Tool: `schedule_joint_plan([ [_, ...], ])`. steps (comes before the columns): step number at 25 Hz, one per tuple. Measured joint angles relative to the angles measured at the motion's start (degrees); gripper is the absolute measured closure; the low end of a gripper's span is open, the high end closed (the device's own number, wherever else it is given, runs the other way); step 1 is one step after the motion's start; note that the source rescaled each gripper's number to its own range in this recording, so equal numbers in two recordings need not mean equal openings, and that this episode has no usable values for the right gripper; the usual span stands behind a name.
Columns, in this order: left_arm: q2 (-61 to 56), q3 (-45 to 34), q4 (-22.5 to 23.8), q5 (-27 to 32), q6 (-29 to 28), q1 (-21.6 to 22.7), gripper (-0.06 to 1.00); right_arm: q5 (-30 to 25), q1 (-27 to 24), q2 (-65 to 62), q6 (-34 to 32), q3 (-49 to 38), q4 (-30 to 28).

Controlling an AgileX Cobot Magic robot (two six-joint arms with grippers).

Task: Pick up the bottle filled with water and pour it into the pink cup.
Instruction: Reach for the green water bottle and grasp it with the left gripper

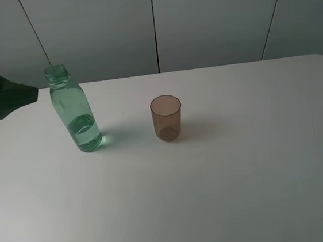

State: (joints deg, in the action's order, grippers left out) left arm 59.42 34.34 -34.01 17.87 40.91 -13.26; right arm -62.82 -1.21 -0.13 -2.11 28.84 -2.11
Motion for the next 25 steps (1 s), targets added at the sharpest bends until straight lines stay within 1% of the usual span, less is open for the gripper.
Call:
schedule_joint_plan([
  [2,0.6,-3.1,-2.2,-4.8,2.6,-0.9,-0.05,0.0,0.0,0.0,0.0,0.0,0.0],
  [4,1.0,-6.0,-2.9,-10.0,5.0,-1.6,-0.05,0.0,0.0,0.0,0.0,0.0,0.0],
  [8,3.0,-9.9,-3.3,-20.0,7.0,-3.2,-0.05,0.0,0.0,0.0,0.0,0.0,0.0],
  [11,6.0,-10.7,-3.5,-24.7,7.9,-4.7,-0.05,0.0,0.0,0.0,0.0,0.0,0.0],
  [13,8.5,-10.7,-3.2,-26.4,8.5,-5.3,-0.05,0.0,0.0,0.0,0.0,0.0,0.0],
  [19,13.9,-10.7,-1.8,-28.7,8.6,-6.2,-0.05,0.0,0.0,0.0,0.0,0.0,0.0],
  [22,15.9,-10.7,-2.0,-30.6,5.4,-8.2,-0.05,0.0,0.0,0.0,0.0,0.0,0.0],
  [25,17.2,-10.7,-1.9,-32.2,3.0,-9.2,-0.05,0.0,0.0,0.0,0.0,0.0,0.0],
])
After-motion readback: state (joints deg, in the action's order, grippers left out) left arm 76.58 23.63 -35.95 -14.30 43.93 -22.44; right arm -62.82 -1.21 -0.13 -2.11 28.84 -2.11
